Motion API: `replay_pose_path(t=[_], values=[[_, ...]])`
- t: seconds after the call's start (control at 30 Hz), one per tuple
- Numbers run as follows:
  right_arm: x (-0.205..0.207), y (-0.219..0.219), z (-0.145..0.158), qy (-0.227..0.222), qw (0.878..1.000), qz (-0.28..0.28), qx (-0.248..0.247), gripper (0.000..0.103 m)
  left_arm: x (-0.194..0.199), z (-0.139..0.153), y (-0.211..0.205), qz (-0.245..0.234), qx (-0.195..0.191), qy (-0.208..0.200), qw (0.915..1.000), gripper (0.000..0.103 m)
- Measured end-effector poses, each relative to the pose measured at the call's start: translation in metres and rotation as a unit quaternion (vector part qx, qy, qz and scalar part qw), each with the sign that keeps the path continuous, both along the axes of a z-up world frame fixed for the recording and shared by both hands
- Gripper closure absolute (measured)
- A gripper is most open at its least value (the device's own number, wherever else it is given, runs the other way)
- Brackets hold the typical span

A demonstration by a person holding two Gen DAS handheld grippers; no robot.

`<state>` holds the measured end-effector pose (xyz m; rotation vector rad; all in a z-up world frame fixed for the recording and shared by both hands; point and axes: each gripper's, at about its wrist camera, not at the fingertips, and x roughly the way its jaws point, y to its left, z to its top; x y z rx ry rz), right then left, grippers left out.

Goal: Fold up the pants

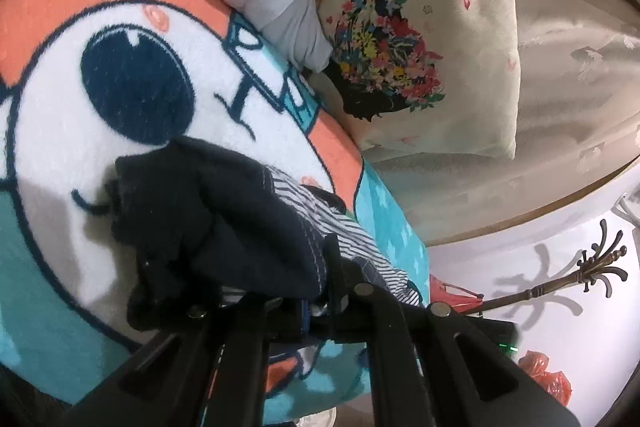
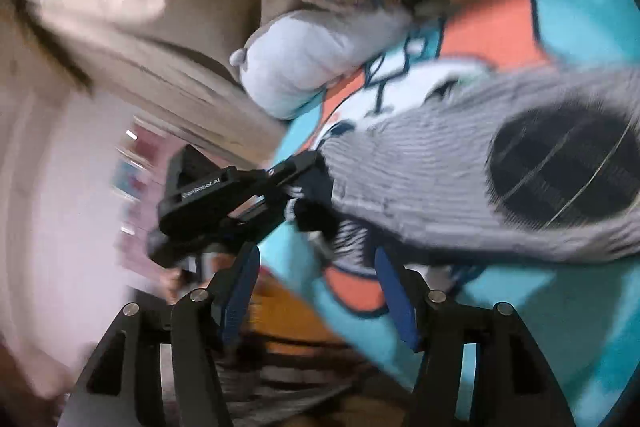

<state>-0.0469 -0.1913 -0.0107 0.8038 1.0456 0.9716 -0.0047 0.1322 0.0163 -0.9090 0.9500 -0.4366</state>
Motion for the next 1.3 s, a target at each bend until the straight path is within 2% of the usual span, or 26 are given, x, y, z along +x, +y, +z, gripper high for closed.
replay_pose_path(t=[0.03,0.1,0.2,0.3,0.43,0.5,0.53,0.57,0.63,0.8,0.9,1.03,1.1,1.13,1.2,1.23,1.3], values=[[0.003,0.002,-0.008,0.018,1.000,-0.003,0.011,0.038,-0.001,0.002,-0.001,0.000,0.003,-0.002,1.0000,0.098],[0.007,0.000,-0.017,0.034,0.999,-0.021,0.000,0.038,-0.003,0.006,-0.001,0.001,0.009,-0.006,0.9999,0.098],[0.012,-0.022,-0.023,0.045,0.996,-0.081,-0.015,0.038,-0.006,0.010,0.000,0.008,0.015,-0.012,0.9998,0.098],[0.015,-0.051,-0.020,0.036,0.988,-0.147,-0.045,0.038,-0.008,0.012,0.004,0.014,0.020,-0.015,0.9996,0.098],[0.021,-0.093,-0.016,0.029,0.969,-0.222,-0.103,0.041,-0.005,0.011,0.007,0.017,0.028,-0.012,0.9994,0.098],[0.027,-0.106,-0.019,0.042,0.963,-0.240,-0.112,0.057,-0.003,0.009,0.007,0.018,0.031,-0.006,0.9993,0.098],[0.030,-0.111,-0.021,0.047,0.960,-0.246,-0.123,0.073,-0.002,0.008,0.006,0.018,0.033,-0.003,0.9993,0.098],[0.032,-0.112,-0.021,0.048,0.958,-0.249,-0.134,0.083,-0.001,0.007,0.006,0.018,0.036,-0.002,0.9992,0.098],[0.030,-0.116,-0.014,0.038,0.957,-0.250,-0.144,0.086,0.000,0.008,0.005,0.019,0.042,0.000,0.9989,0.098],[0.041,-0.108,0.018,-0.010,0.958,-0.233,-0.164,0.086,0.016,0.015,0.007,0.030,0.062,-0.001,0.9976,0.098],[0.077,-0.099,0.030,-0.016,0.957,-0.217,-0.192,0.084,0.041,0.016,0.009,0.038,0.070,0.008,0.9968,0.098],[0.131,-0.094,0.022,0.001,0.955,-0.210,-0.209,0.084,0.090,0.016,0.007,0.060,0.111,0.017,0.9919,0.098],[0.162,-0.092,0.013,0.011,0.953,-0.212,-0.216,0.084,0.116,0.007,0.008,0.063,0.114,0.032,0.9910,0.096],[0.182,-0.092,0.005,0.024,0.951,-0.214,-0.222,0.080,0.127,0.001,0.009,0.062,0.110,0.041,0.9911,0.095],[0.204,-0.094,-0.006,0.042,0.946,-0.223,-0.230,0.062,0.144,-0.009,0.011,0.059,0.105,0.056,0.9911,0.082],[0.213,-0.098,-0.010,0.047,0.943,-0.235,-0.230,0.048,0.149,-0.013,0.014,0.061,0.097,0.061,0.9915,0.078],[0.222,-0.107,-0.015,0.051,0.939,-0.255,-0.225,0.044,0.153,-0.018,0.018,0.058,0.068,0.059,0.9942,0.060]])
